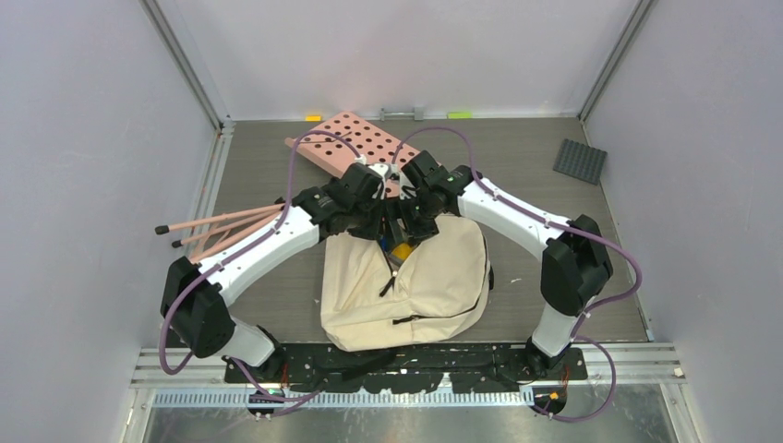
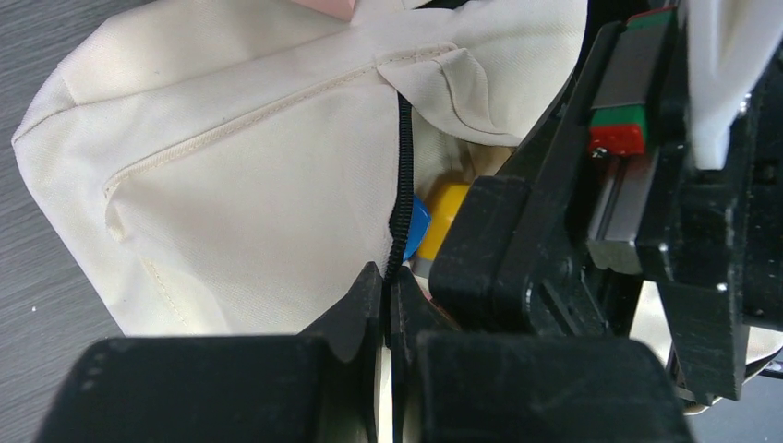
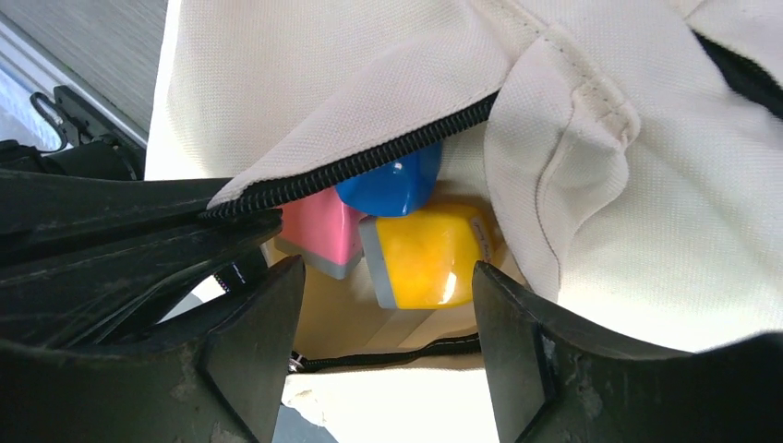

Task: Pack the student bag
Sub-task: Place the stationery in the student bag, then pick up the stationery from the center of the board.

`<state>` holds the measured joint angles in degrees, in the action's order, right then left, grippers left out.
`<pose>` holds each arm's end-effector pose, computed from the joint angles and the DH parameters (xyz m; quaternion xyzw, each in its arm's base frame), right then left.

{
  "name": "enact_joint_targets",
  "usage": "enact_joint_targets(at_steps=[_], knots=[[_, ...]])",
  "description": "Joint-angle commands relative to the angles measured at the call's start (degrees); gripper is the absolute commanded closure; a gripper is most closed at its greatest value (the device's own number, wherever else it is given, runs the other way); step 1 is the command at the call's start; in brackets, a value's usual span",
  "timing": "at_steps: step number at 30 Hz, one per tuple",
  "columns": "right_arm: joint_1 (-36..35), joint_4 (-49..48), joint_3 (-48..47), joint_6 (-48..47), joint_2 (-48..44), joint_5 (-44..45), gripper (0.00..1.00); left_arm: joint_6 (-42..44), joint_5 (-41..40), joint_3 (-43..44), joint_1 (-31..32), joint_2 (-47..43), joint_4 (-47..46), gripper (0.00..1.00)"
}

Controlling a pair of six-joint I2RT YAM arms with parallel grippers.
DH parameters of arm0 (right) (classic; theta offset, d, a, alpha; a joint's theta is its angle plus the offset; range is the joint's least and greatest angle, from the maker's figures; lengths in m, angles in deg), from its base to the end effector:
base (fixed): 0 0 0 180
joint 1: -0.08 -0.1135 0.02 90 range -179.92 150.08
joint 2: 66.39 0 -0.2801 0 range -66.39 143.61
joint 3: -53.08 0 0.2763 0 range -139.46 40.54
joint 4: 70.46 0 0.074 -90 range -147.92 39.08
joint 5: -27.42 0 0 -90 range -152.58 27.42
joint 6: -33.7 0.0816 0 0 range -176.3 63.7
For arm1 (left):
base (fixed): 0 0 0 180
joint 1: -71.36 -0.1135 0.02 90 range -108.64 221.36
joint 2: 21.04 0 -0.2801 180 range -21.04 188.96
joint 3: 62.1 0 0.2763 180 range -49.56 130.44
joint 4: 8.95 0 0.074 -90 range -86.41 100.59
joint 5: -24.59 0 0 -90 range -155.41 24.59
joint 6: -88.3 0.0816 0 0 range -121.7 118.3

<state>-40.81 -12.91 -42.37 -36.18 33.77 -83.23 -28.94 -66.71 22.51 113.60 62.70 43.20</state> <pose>0.2947 0.2933 0.2334 -0.2144 0.9317 0.2696 0.1149 0.2700 -0.2427 0.2747 0.1194 0.9358 -0.1801 0.2785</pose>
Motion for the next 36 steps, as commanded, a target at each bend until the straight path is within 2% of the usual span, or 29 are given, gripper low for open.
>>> enact_joint_targets(at_steps=[1,6,10,12,14,17,26,32,36], knots=[[-1.3,-2.9,-1.1,-0.2,-5.7,4.2,0.27,0.2,-1.0,0.1,-0.1,-2.1,-4.6,1.0],[-0.7,-1.2,-1.5,0.8,-13.9,16.2,0.26,0.8,-2.2,-1.4,-0.1,-3.1,-5.0,1.0],[3.4,1.9,-0.4,0.8,-19.1,24.6,0.22,0.4,-3.0,-3.5,-0.1,-4.3,-6.3,1.0],[7.9,3.6,1.5,1.2,-20.6,25.8,0.22,-0.3,-3.2,-4.5,-0.1,-5.3,-7.6,1.0],[15.3,5.3,3.8,1.3,-21.6,26.2,0.22,-0.7,-3.3,-5.4,-0.1,-6.1,-8.5,1.0],[21.5,7.5,7.2,0.0,-21.9,29.3,0.24,-0.7,-4.6,-6.6,-0.1,-7.6,-9.1,1.0],[39.4,11.7,9.9,-0.7,-14.1,38.3,0.34,1.0,-5.2,-7.8,-0.1,-9.7,-8.7,1.0],[46.9,11.7,9.6,-0.3,-5.2,36.3,0.38,0.7,-5.1,-8.2,-0.1,-10.2,-8.3,1.0],[50.3,11.9,9.9,0.1,-0.6,35.2,0.45,0.2,-5.3,-7.9,-0.1,-10.6,-7.6,1.0]])
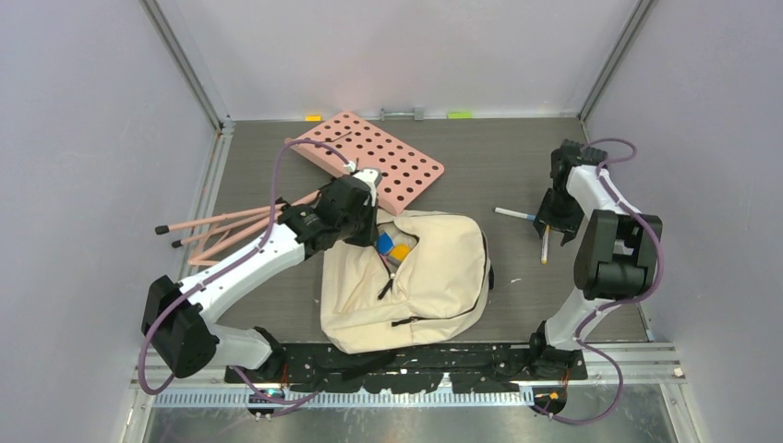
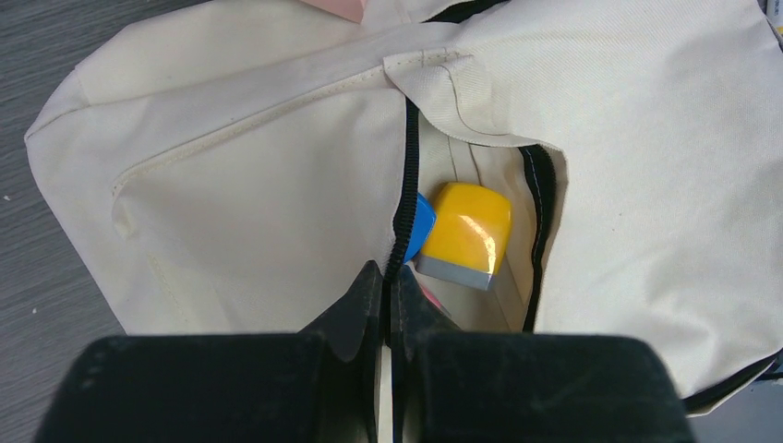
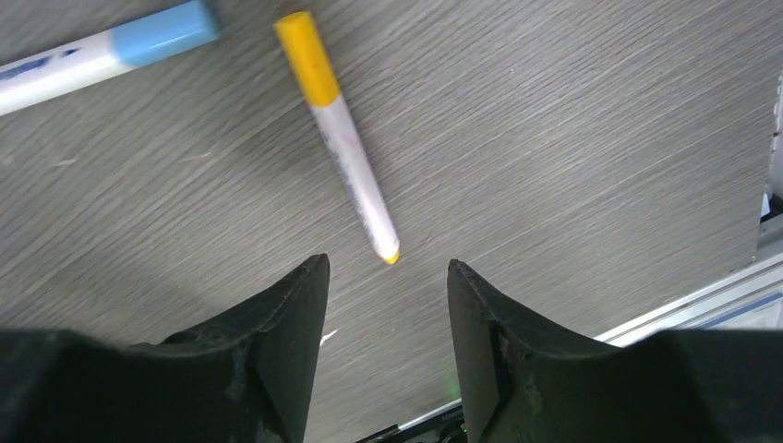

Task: Pack the student bag
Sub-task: Pick up the stationery from the center of the board.

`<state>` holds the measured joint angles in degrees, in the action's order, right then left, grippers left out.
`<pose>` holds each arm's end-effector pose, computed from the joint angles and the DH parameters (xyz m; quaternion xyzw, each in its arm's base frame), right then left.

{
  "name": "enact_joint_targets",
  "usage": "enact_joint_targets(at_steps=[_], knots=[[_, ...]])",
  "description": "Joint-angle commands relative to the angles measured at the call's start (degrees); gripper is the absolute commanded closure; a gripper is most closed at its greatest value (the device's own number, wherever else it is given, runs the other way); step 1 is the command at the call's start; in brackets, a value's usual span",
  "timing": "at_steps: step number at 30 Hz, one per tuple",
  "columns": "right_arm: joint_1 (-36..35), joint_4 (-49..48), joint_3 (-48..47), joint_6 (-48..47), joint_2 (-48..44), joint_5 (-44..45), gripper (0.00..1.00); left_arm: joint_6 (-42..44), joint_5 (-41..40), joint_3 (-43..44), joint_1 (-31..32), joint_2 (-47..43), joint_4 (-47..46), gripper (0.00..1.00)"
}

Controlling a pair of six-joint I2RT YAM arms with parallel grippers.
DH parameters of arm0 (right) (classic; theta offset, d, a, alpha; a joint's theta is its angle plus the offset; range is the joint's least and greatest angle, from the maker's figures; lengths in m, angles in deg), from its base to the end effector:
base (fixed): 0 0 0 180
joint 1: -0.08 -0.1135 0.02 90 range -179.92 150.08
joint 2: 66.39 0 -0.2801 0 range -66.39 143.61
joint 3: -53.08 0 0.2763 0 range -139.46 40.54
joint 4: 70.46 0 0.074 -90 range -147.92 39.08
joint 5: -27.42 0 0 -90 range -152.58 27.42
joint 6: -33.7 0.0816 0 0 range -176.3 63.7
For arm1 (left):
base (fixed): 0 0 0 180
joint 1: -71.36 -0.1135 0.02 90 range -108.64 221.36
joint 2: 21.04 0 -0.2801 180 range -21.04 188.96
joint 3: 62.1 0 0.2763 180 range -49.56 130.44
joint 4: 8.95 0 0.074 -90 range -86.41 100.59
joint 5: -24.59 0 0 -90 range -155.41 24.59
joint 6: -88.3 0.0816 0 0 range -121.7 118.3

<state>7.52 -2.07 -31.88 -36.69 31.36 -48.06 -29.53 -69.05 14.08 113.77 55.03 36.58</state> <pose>0.3451 -0.0657 0.1787 0.2408 0.9593 -0.1172 0.0892 0.2530 -0.2241 0.2752 0.1054 0.9189 -0.1941 0.3270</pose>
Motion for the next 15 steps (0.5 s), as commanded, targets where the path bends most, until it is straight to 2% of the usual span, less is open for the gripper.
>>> enact_joint_targets(at_steps=[1,5,10,15], knots=[[3.3,0.9,-0.5,0.6,2.7,-1.1,0.45,0.8,-3.0,0.6,-0.3,-3.1,-0.9,1.0],[6.0,-1.3,0.8,-1.1,4.5,-7.1,0.46,0.5,-3.2,0.4,-0.3,-3.2,-0.8,1.0],[6.2,-4.4,2.1,-4.4,5.9,-15.3,0.46,0.2,-3.0,0.9,-0.3,-3.0,-0.1,1.0],[6.2,-4.9,2.1,-4.7,8.4,-16.6,0.51,0.1,-2.6,1.0,-0.3,-3.1,0.4,1.0]])
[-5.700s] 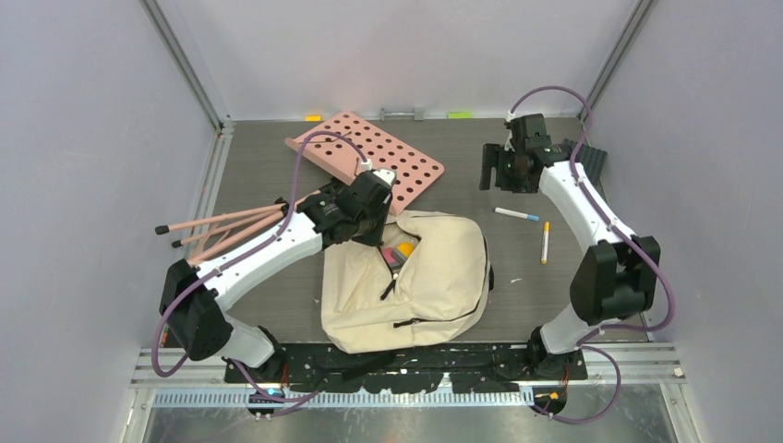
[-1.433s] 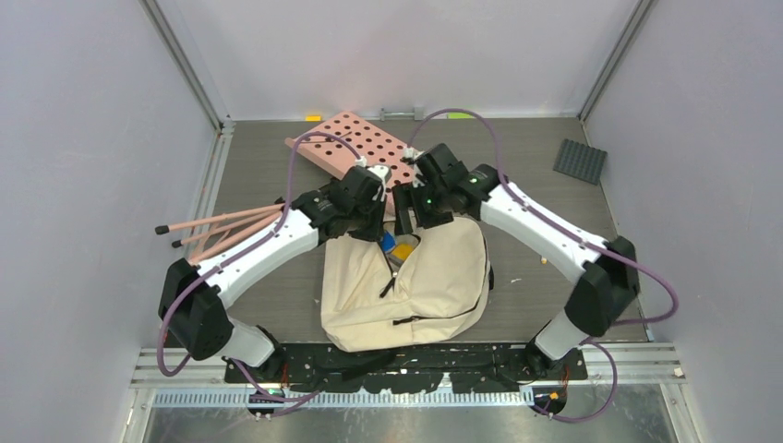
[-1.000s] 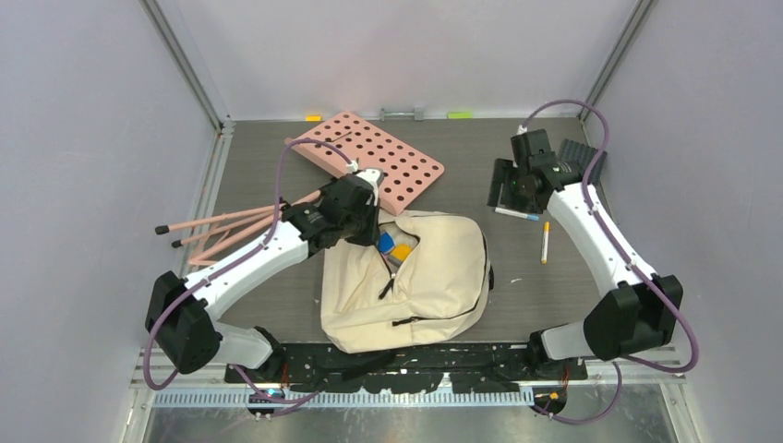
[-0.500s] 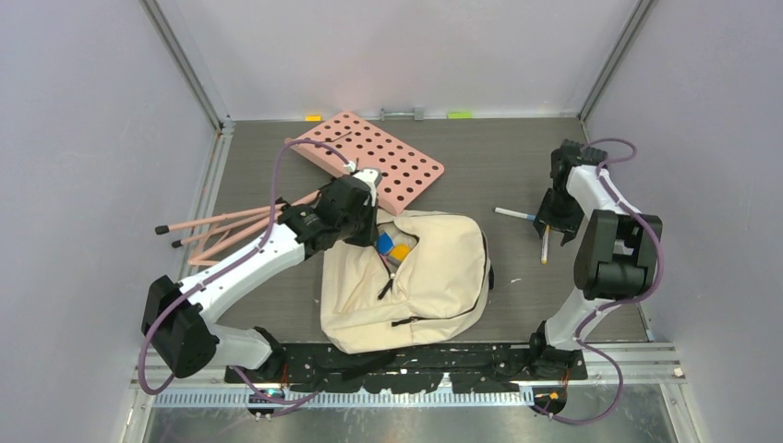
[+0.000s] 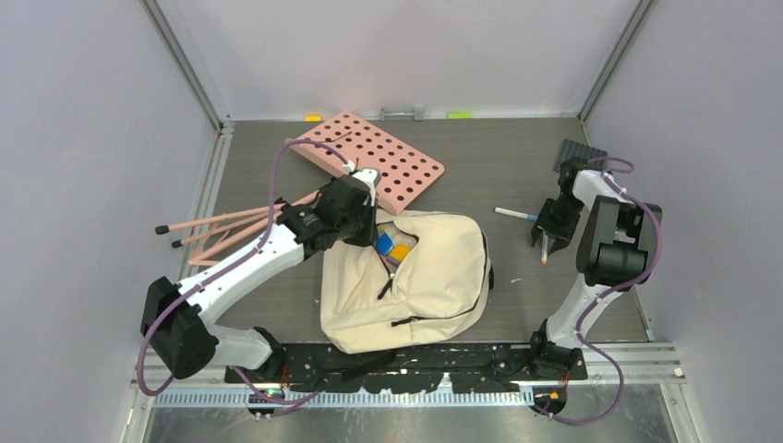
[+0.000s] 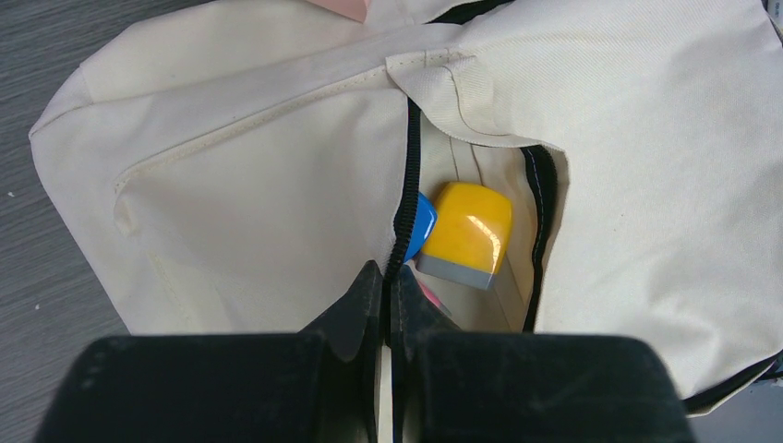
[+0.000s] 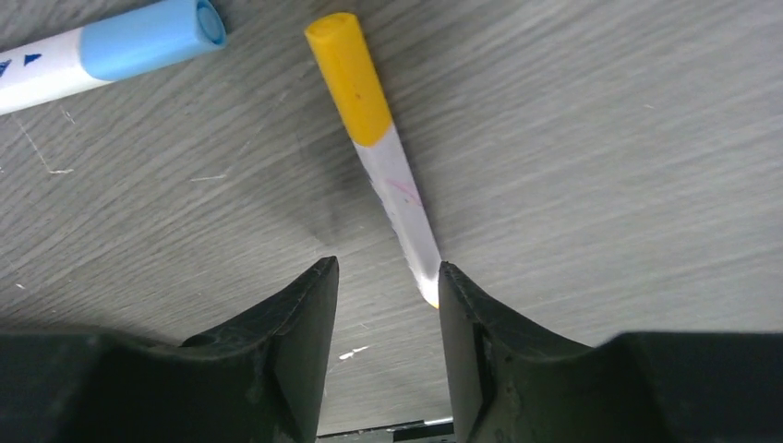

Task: Pack the student bag
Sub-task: Pick up the stationery from the center of the board.

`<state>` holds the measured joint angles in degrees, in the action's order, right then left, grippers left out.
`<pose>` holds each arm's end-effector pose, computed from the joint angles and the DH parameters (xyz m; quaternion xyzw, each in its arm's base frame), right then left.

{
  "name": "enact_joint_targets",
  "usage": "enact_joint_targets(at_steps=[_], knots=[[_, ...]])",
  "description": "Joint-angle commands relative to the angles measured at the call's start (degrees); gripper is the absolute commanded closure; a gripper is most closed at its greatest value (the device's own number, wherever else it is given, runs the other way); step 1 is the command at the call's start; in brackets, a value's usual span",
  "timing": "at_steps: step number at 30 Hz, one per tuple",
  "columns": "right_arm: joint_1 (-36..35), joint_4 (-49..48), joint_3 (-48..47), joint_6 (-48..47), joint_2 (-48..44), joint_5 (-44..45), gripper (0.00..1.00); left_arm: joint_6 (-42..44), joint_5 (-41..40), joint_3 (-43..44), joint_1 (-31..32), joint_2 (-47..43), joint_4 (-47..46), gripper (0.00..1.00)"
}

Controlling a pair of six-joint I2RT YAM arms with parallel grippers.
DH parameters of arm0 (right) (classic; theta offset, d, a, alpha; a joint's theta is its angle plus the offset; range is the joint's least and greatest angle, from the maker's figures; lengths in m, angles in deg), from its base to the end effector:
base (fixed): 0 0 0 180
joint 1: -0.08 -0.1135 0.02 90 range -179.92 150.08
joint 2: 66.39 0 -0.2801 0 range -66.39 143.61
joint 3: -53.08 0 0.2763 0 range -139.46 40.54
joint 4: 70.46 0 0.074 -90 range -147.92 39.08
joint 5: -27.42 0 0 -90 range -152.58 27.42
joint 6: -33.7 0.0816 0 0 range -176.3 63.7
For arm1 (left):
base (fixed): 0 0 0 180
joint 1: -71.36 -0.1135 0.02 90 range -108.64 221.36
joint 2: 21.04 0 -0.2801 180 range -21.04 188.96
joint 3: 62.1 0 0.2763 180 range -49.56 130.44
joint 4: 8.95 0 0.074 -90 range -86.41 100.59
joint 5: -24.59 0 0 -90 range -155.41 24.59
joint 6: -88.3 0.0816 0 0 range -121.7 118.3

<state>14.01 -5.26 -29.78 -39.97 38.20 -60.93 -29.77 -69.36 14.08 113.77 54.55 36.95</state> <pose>0.3445 -0.0879 0.1269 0.2613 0.9648 -0.0138 0.0271 0.2518 -0.2224 0.2772 0.1024 0.9188 -0.1932 0.3287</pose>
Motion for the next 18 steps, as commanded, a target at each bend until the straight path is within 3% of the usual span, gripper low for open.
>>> enact_joint_targets(at_steps=[1,11,18], knots=[[-0.3,-1.8,0.2,-1.3,1.8,-3.8,0.53,0.4,-2.4,1.0,-0.3,-2.6,0.1,1.0],[-0.3,-3.2,1.8,0.0,2.3,-4.0,0.71,0.3,-2.2,1.1,-0.3,-2.7,0.3,1.0],[-0.3,-4.4,2.3,0.4,-0.3,-2.1,0.97,0.3,-2.3,1.1,-0.3,-2.9,0.2,1.0]])
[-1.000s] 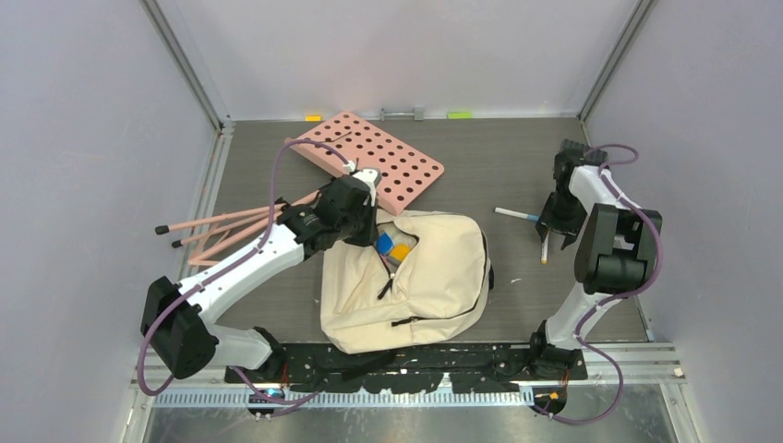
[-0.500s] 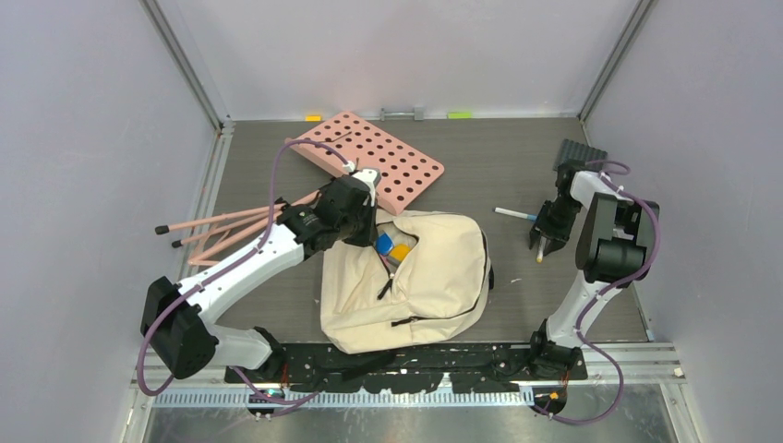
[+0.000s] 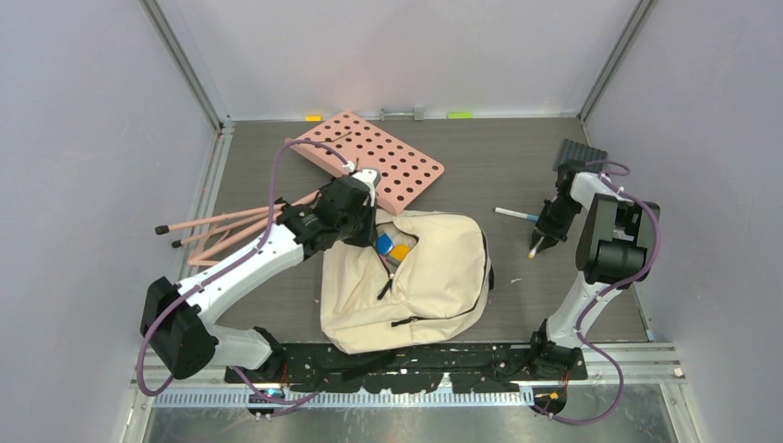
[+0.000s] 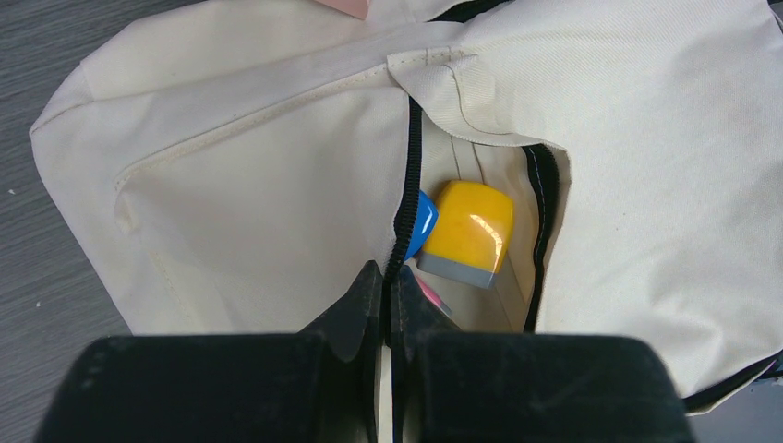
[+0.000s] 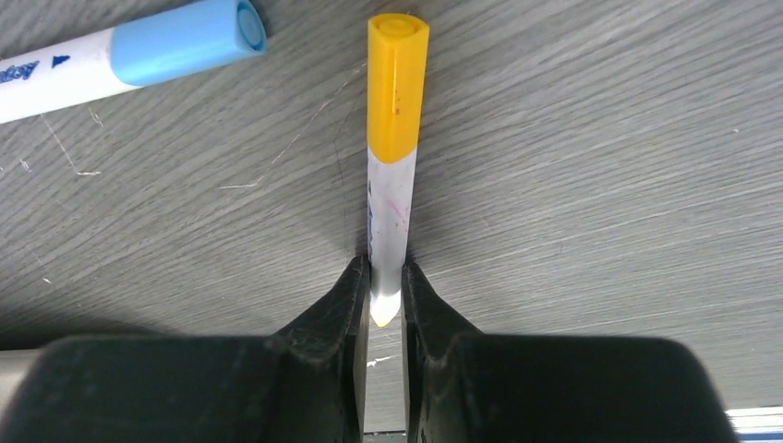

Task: Pack the student bag
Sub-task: Pick up the stationery from the center of the board, then place the stationery in the student bag.

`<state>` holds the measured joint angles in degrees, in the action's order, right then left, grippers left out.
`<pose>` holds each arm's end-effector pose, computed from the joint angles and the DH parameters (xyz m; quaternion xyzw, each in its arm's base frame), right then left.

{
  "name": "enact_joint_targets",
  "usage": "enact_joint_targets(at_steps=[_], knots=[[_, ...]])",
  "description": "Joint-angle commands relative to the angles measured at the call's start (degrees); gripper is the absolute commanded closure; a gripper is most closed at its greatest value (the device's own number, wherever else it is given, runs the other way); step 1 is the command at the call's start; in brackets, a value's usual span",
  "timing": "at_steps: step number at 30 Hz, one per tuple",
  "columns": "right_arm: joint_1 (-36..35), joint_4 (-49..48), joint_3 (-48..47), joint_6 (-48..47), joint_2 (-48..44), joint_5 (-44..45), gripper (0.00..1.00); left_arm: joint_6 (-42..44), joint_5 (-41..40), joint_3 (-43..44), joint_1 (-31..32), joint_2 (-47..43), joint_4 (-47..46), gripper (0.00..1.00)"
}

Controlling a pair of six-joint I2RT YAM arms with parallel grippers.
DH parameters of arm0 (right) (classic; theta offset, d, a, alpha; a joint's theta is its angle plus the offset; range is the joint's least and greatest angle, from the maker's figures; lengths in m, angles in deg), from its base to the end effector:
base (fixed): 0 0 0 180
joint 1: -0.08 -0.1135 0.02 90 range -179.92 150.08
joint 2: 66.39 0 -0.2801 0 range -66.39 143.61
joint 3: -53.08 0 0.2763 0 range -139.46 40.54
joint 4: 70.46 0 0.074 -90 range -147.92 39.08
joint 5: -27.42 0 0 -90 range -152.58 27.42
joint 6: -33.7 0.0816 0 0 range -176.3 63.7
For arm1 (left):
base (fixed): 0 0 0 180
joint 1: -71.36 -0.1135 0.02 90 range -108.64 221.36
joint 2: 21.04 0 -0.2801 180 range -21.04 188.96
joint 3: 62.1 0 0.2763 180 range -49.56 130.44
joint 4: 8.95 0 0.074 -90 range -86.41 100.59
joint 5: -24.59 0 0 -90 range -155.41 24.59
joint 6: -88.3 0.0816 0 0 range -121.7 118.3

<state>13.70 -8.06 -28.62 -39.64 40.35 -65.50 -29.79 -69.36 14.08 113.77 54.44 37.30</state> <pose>0.3489 -0.0803 0.1094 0.2605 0.9649 0.0261 0.0216 0.2510 -0.2217 0.2771 0.1024 0.9196 -0.1921 0.3271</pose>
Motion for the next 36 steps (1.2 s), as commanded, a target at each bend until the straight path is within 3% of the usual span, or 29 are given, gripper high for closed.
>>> enact_joint_targets(at_steps=[1,10,16,23,28,36], knots=[[0.1,-1.7,1.3,0.2,-3.2,3.8,0.99,0.3,-2.3,1.1,-0.3,-2.7,-0.2,1.0],[-3.7,-1.2,-4.1,4.3,-14.5,9.1,0.99,0.4,-2.5,1.2,-0.3,-2.4,-0.9,1.0],[-16.8,-2.0,-12.9,7.5,-15.4,4.8,0.99,1.5,-1.3,3.1,-0.3,-0.1,-1.4,1.0],[-28.9,-3.0,-21.4,10.7,-12.5,-12.9,0.99,2.0,-1.5,4.9,-0.5,1.3,-1.3,1.0],[-35.5,-1.1,-21.7,10.6,-10.3,-28.6,0.99,0.7,-1.7,5.5,-1.1,2.4,-1.5,1.0],[-42.1,16.0,-30.3,1.7,-3.6,-37.7,0.99,1.0,-0.7,6.7,-1.6,4.1,-1.2,1.0]])
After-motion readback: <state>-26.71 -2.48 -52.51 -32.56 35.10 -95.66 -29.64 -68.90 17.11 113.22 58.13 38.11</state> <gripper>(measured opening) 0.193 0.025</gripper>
